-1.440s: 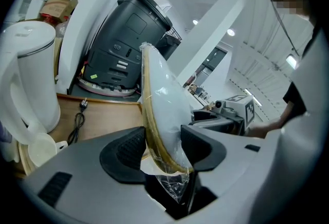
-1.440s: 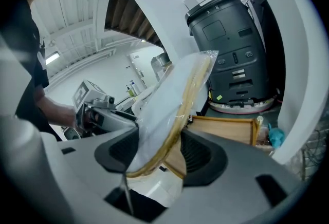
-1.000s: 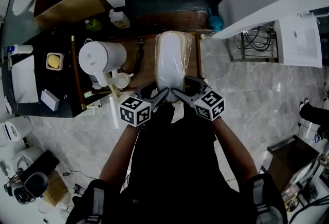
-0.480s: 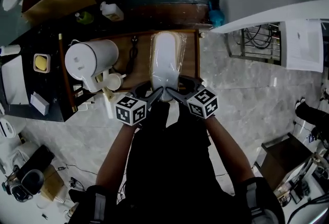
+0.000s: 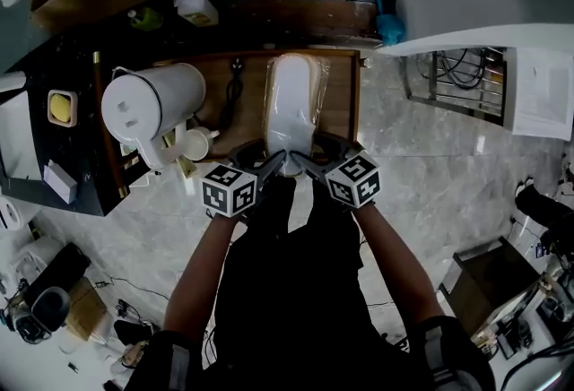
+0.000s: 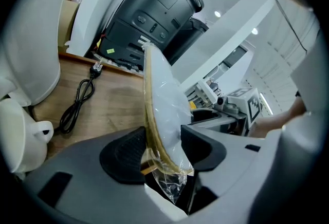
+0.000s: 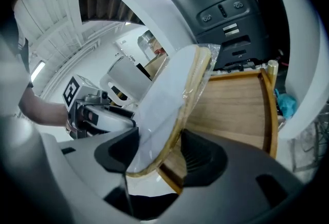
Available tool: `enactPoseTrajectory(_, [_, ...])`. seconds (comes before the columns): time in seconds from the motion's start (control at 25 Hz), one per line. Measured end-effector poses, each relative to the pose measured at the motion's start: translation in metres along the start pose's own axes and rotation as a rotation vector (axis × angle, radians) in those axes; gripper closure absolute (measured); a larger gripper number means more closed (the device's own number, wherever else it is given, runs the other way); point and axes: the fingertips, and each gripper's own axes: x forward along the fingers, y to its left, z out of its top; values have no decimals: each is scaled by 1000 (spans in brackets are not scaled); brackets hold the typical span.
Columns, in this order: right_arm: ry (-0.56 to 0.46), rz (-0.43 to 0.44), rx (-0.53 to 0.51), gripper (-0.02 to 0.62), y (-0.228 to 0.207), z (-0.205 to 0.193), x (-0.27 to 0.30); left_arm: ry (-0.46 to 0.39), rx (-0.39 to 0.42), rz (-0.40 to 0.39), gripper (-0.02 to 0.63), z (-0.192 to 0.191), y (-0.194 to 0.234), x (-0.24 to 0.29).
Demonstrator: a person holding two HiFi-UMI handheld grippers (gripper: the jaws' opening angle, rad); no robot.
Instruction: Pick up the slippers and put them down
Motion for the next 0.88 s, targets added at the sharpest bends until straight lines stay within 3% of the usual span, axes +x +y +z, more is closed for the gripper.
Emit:
enactPoseTrajectory(0.64, [45,-30,23,336,-28,-18,22,38,-11,23,387,-12,23,28])
enactPoseTrajectory(0.88, [65,-67,-7,336,-34,-23,28,82,17,65,387,-18,32,37])
